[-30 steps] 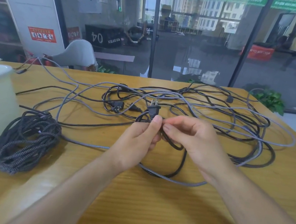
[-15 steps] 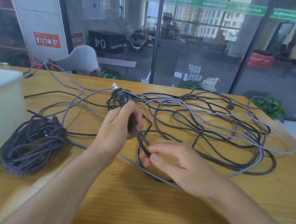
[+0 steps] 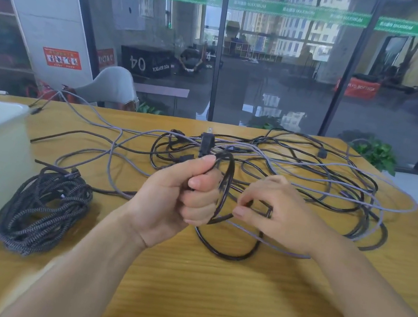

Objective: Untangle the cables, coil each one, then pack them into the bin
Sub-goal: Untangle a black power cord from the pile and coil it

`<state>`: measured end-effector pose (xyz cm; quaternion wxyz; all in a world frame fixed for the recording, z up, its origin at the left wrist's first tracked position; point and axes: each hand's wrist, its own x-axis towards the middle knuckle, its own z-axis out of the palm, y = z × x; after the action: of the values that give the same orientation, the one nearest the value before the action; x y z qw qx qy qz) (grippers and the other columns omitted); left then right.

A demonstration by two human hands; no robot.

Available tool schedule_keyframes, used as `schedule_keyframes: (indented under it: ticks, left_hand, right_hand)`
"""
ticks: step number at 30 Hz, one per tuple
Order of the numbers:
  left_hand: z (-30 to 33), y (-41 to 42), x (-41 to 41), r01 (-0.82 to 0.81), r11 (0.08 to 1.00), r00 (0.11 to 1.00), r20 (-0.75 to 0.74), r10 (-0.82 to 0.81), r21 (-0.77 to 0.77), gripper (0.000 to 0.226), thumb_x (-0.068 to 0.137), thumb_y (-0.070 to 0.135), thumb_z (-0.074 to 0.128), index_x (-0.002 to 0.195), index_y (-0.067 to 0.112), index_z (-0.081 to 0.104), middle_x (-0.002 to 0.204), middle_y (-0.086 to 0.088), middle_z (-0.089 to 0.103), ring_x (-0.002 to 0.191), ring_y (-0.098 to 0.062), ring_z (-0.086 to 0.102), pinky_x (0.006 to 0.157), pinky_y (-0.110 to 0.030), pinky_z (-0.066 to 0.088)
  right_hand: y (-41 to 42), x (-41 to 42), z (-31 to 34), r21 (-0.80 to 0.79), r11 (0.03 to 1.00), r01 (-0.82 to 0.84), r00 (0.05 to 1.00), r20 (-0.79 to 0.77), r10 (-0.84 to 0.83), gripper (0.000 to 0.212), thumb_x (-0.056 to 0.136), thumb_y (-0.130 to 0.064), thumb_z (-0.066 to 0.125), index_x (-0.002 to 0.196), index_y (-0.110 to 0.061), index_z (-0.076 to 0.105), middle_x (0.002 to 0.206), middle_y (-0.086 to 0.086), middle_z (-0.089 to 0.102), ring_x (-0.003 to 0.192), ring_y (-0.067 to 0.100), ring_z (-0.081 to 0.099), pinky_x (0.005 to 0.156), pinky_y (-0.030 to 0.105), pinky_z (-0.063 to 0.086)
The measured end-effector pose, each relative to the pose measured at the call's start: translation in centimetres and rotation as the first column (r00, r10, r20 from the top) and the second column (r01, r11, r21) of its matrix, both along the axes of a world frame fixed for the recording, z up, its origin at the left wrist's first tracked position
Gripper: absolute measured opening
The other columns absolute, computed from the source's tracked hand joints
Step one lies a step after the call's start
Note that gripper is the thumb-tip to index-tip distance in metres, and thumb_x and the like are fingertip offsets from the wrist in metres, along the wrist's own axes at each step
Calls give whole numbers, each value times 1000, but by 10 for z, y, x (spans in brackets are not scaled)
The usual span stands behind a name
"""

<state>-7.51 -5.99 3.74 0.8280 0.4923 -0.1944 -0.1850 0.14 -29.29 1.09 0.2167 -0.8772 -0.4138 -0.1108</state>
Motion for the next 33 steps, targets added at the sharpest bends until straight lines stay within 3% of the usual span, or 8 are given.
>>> schedule_keyframes:
  ticks: [7,11,15,17,21,23,26,33]
  left_hand:
    - [8,24,1,54,992,996,72,-46,-118,42,98,38,60,65,28,35,52,12,20,42,-10,15,45,-27,12]
    - [10,26,-1,-68,991,997,39,73,-116,44,101,37,42,58,29,44,50,12,17,41,-11,12,43,-24,14]
    - [11,26,-2,-106,992,994,30,108,-75,43,98,37,44,57,28,45,50,11,15,41,-11,10,41,-23,15]
    - [10,27,-1,-73,995,997,29,75,-65,42,98,38,46,57,29,45,50,11,16,41,-11,11,42,-24,15]
    - [5,19,0,136,991,990,26,-136,-5,43,97,42,61,64,29,36,51,12,21,41,-10,16,44,-24,17]
    - [2,13,-1,186,981,982,16,-187,46,44,98,40,61,65,28,34,52,13,21,42,-9,17,44,-24,17]
    - [3,4,-3,117,978,993,-1,-119,171,43,100,36,48,58,28,39,49,14,22,42,-8,12,44,-25,12]
    - [-6,-15,-6,-153,821,968,249,14,551,45,101,39,44,61,21,39,55,2,21,52,-17,15,48,-25,16]
  right_hand:
    - [-17,7,12,138,990,-11,999,44,5,44,87,-68,64,79,-24,61,77,-12,61,80,11,57,93,27,40]
    - [-20,-1,19,456,889,-46,933,-298,201,54,78,-55,80,61,-15,49,59,-3,39,57,13,34,55,23,28]
    - [-35,-1,20,518,854,-54,635,-642,430,27,82,-34,75,68,-12,67,61,6,47,53,12,30,52,18,31]
    - [-42,-1,21,387,922,-23,638,-704,312,21,87,-29,75,76,-11,75,67,11,58,55,12,40,55,19,35]
    - [-30,-4,17,-54,975,218,922,-315,-223,41,88,-65,66,76,-27,76,65,-7,69,61,10,60,62,32,49]
    - [-20,-6,20,-135,885,445,893,-1,-449,67,73,-90,46,64,-27,67,55,-6,62,55,8,55,56,30,43]
    - [-11,-5,23,69,822,565,790,244,-563,86,73,-100,36,53,-17,46,41,-2,41,45,14,43,49,28,30]
    - [8,-28,16,520,789,327,937,-71,-341,56,90,-48,76,55,-13,51,47,-3,39,48,11,32,48,25,26]
